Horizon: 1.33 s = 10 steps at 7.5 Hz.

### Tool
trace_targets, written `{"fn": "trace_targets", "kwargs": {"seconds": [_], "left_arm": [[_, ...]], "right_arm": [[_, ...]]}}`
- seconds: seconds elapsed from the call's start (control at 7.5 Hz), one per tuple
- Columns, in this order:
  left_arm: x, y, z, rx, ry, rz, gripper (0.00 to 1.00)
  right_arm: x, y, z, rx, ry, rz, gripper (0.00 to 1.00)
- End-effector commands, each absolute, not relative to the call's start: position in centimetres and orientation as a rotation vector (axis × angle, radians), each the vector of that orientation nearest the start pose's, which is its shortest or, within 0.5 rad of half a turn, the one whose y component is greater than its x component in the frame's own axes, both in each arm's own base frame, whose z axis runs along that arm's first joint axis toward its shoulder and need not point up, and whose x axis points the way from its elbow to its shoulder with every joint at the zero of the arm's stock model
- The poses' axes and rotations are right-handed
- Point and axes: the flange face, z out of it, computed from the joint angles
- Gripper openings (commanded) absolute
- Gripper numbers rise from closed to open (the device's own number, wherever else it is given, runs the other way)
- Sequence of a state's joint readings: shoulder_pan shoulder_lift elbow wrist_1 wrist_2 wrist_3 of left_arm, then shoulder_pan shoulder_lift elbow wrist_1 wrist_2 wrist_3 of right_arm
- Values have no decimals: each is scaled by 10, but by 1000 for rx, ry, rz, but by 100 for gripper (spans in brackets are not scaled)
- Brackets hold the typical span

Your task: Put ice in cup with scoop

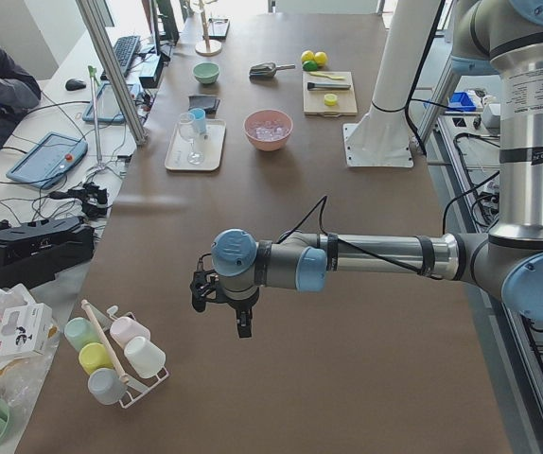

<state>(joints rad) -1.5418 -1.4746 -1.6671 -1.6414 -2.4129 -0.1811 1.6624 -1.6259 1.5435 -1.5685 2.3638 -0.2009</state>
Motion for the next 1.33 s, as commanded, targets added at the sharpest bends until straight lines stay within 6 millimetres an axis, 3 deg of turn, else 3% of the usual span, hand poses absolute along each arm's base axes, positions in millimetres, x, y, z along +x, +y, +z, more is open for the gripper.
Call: {"fn": "trace_targets", "kwargs": {"seconds": [0.0,0.53,0.67,0.93,1.2], "left_arm": [[-46,-458,643,-15,845,-108,98],[-46,-461,642,-11,845,-106,98],[-38,-463,639,-10,848,-86,98],[6,-473,630,-9,847,19,98],[12,-474,628,-5,843,33,98]], "right_arm": [[105,-460,691,48,-793,-72,100],[106,-456,691,49,-796,-70,100],[106,-457,692,47,-793,-68,100],[107,-458,689,54,-789,-70,100],[108,-456,681,75,-777,-82,100]]}}
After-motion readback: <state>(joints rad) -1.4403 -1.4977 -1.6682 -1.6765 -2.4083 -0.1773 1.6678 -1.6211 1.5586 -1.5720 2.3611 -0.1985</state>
